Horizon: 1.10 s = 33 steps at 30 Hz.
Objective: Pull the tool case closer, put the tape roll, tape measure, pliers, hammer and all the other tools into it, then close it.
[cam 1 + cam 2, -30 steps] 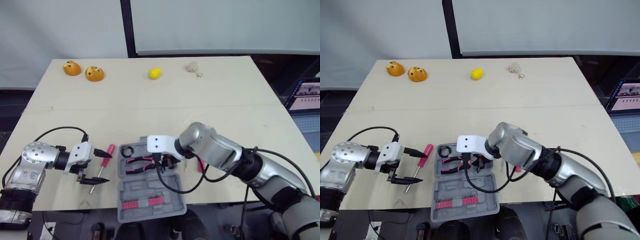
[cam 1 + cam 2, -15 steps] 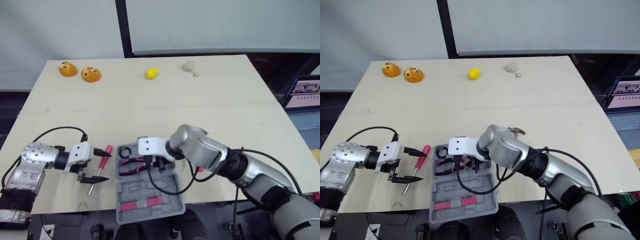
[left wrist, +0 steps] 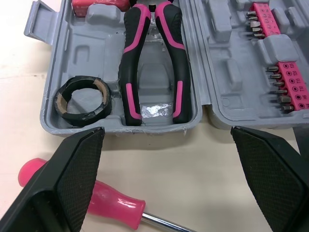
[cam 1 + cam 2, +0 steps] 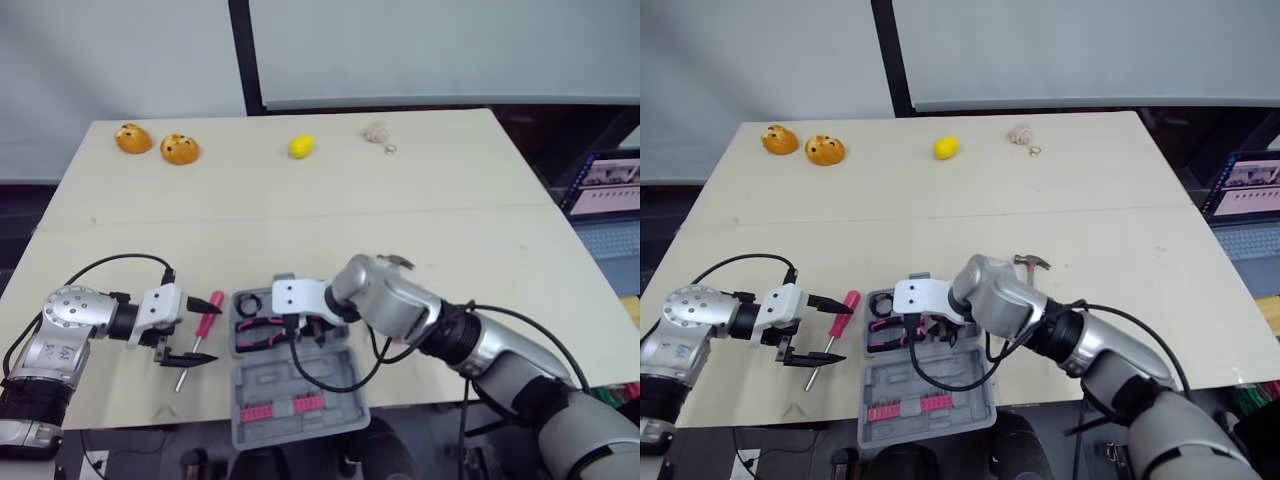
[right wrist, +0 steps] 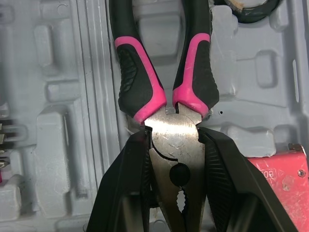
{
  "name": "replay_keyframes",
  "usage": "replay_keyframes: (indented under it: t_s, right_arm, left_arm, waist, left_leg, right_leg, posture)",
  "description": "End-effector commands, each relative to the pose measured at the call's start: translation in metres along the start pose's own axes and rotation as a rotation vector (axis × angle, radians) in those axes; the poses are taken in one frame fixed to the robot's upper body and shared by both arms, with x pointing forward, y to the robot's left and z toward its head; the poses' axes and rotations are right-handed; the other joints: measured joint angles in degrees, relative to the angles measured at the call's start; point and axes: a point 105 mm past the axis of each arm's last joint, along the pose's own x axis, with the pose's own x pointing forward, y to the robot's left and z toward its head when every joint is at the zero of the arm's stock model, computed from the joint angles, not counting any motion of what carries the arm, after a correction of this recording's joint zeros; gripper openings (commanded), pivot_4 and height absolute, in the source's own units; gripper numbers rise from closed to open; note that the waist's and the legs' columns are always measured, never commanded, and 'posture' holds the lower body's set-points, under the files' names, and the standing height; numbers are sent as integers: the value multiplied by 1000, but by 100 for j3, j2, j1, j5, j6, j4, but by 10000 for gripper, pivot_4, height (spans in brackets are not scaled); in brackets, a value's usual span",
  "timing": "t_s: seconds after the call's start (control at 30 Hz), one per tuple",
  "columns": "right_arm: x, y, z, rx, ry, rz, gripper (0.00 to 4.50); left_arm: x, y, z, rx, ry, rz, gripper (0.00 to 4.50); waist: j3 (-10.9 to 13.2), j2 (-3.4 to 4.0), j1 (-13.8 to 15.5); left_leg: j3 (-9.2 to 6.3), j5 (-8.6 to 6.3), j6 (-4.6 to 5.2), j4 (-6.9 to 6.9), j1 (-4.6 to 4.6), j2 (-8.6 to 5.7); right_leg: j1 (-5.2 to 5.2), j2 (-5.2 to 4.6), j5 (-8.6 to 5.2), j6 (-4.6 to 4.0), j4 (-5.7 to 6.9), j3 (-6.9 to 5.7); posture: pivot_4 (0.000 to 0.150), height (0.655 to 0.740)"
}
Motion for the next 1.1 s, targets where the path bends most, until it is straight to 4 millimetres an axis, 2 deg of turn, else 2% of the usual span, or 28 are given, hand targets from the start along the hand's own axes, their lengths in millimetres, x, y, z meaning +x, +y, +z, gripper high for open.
replay_keyframes:
  t_s: [0.03,0.07,0.13,0.17,0.23,0.27,0.3,0.4,0.57,0.67,0.9,1.1]
  right_arm:
    - [0,1,8,-35,-23,-5,9995]
    - [-1,1,8,-32,-26,-5,9995]
    - [-5,-1,10,-21,-49,-9,20330]
    - [-10,-1,12,-11,-71,-8,23748]
    - [-22,-4,16,16,-128,-9,33373]
    - [-26,-5,17,29,-148,-13,39958]
    - [-32,-9,19,28,-200,-32,43999]
    - [-41,-14,18,57,-340,-64,44566]
    - [-30,-14,14,149,-593,-110,44566]
    - [-24,-11,14,216,-762,-126,35835]
    - [0,-8,8,277,-800,-137,471]
    - [23,-5,-12,297,-668,-149,471]
  left_arm:
    - [-8,2,4,29,10,22,45000]
    - [-8,2,5,30,9,23,45000]
    - [-7,3,6,33,5,24,45000]
    - [-7,4,7,35,2,25,45000]
    - [-7,5,10,39,-7,27,45000]
    - [-6,5,12,40,-10,27,45000]
    - [-7,6,14,43,-16,28,45000]
    - [-6,8,21,48,-34,37,45000]
    - [-5,9,25,56,-40,37,45000]
    - [-6,11,26,60,-41,42,45000]
    - [-3,12,27,61,-52,47,45000]
    - [-1,12,27,65,-54,49,45000]
  waist:
    - [0,0,0]
    - [0,0,0]
    - [0,0,4]
    - [0,0,5]
    - [0,0,10]
    - [0,0,11]
    - [0,0,14]
    - [-2,-3,21]
    - [-3,-5,26]
    - [-1,-3,-2]
    - [0,-1,14]
    - [0,-1,17]
  left_leg:
    - [0,0,0,0,0,0]
    - [0,0,0,0,0,0]
    - [0,0,0,0,-1,0]
    - [-1,0,0,0,-1,0]
    - [-1,0,0,0,-1,0]
    - [-2,0,0,0,-3,-1]
    - [-3,0,0,0,-2,-1]
    - [-4,0,0,0,-2,-2]
    - [0,0,-1,-7,1,-3]
    - [8,2,-6,-11,9,-3]
    - [7,5,-10,-14,11,-1]
    - [5,5,-10,-14,11,-1]
  right_leg:
    - [0,0,0,0,0,0]
    - [0,-1,0,0,0,0]
    - [0,-1,0,0,-1,0]
    - [0,-1,0,0,-1,1]
    - [0,-2,0,0,-1,2]
    - [0,-2,0,0,-1,2]
    - [0,-3,0,0,-1,2]
    - [0,-4,0,0,-3,2]
    - [7,-2,0,1,-7,3]
    - [6,6,0,0,-5,6]
    - [6,6,0,-1,-2,19]
    - [6,3,-1,-1,-2,29]
  posture:
    - [1500,7292]
    - [1500,7292]
    - [1500,7292]
    - [1500,7292]
    - [1500,7292]
    - [1500,7292]
    - [1500,7292]
    - [1500,7292]
    - [1500,7292]
    - [1500,7292]
    - [1500,7292]
    - [1500,7292]
